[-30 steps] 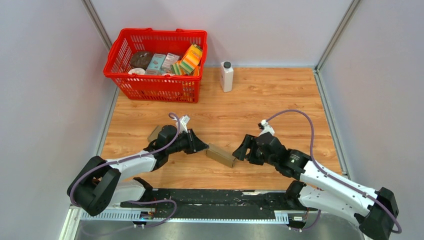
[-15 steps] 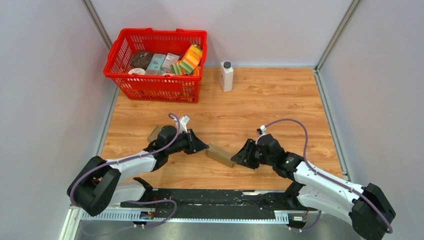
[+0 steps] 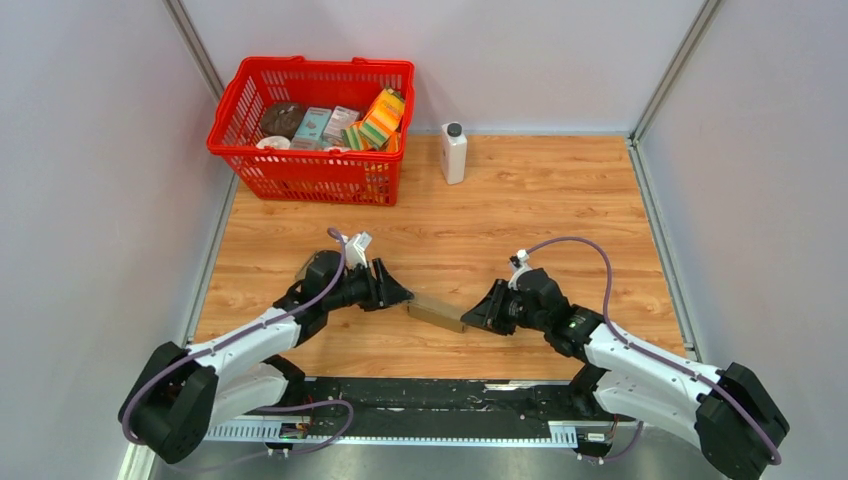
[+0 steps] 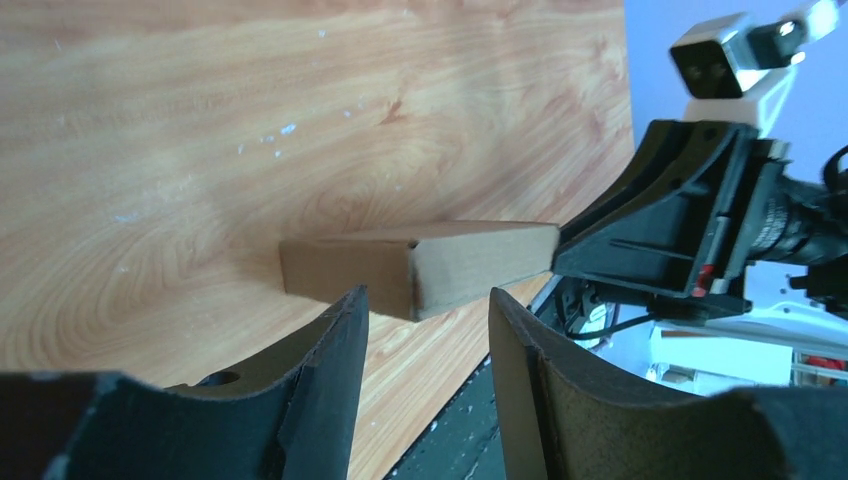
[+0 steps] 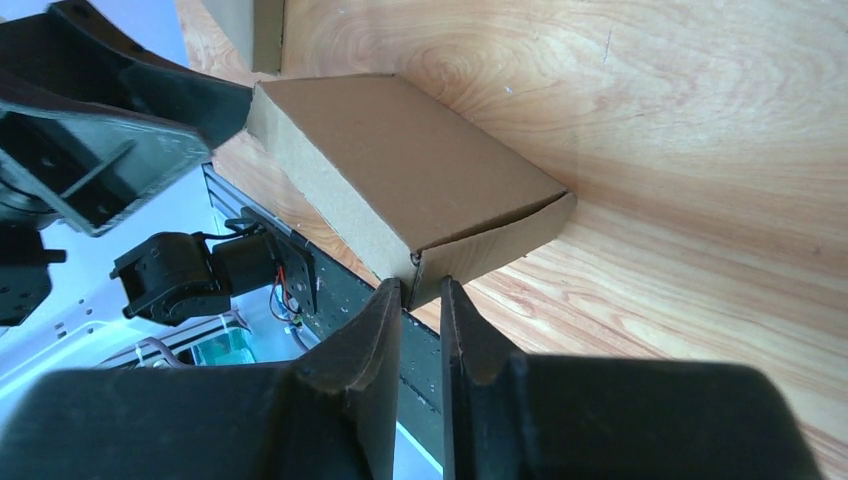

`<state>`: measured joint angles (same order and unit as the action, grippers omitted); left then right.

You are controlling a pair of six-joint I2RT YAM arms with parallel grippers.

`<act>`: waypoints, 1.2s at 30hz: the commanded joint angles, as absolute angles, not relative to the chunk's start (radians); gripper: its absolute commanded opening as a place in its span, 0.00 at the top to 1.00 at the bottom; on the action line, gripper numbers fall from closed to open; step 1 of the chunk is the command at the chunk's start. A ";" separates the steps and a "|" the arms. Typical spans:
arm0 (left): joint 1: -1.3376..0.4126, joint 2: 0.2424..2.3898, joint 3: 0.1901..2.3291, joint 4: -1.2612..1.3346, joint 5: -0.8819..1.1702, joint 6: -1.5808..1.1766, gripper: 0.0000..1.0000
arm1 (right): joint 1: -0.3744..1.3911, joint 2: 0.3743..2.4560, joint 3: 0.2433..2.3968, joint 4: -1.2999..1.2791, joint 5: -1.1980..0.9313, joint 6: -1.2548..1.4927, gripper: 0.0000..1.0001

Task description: Fold the paper box

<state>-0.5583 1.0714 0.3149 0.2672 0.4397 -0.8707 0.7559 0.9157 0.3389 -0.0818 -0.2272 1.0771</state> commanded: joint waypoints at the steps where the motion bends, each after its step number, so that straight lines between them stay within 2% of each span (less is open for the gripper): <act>1: -0.512 0.997 0.396 0.141 0.462 -0.819 0.45 | 0.738 0.922 0.324 -0.110 -0.196 1.017 0.86; 4: -0.505 1.014 0.394 0.152 0.480 -0.812 0.46 | 0.736 0.919 0.331 -0.118 -0.196 1.008 0.85; 7: -0.505 1.074 0.379 0.208 0.538 -0.822 0.55 | 0.735 0.920 0.333 -0.118 -0.198 1.003 0.86; 12: -0.521 1.150 0.316 0.333 0.575 -0.861 0.56 | 0.733 0.930 0.330 -0.118 -0.192 0.994 0.86; 16: -0.561 1.177 0.302 0.246 0.509 -0.816 0.73 | 0.733 0.948 0.328 -0.130 -0.190 0.970 0.86; 22: -0.566 1.051 0.190 0.172 0.452 -0.811 0.77 | 0.753 0.934 0.292 -0.193 -0.235 0.939 0.83; 24: -0.566 0.981 0.167 0.150 0.460 -0.827 0.76 | 0.773 0.913 0.291 -0.204 -0.258 0.925 0.78; 25: -0.565 0.951 0.166 0.115 0.466 -0.830 0.66 | 0.794 0.907 0.299 -0.209 -0.271 0.898 0.75; 28: -0.566 0.783 0.213 -0.051 0.466 -0.822 0.47 | 0.799 0.867 0.360 -0.291 -0.296 0.836 0.52; 29: -0.566 0.732 0.238 -0.110 0.448 -0.806 0.45 | 0.801 0.847 0.385 -0.381 -0.276 0.781 0.36; 31: -0.563 0.593 0.348 -0.308 0.368 -0.766 0.38 | 0.799 0.784 0.481 -0.478 -0.184 0.726 0.24; 32: -0.563 0.560 0.394 -0.380 0.336 -0.709 0.37 | 0.801 0.766 0.517 -0.579 -0.139 0.675 0.17; 33: -0.560 0.525 0.494 -0.497 0.277 -0.681 0.36 | 0.801 0.740 0.594 -0.625 -0.042 0.652 0.15; 36: -0.558 0.512 0.671 -0.610 0.216 -0.591 0.36 | 0.801 0.710 0.698 -0.761 0.154 0.586 0.07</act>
<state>-0.5621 0.5568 0.4274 -0.3466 0.3489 -0.7456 0.7994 0.7723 0.5190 -0.5476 -0.1379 0.7433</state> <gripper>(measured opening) 0.640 0.889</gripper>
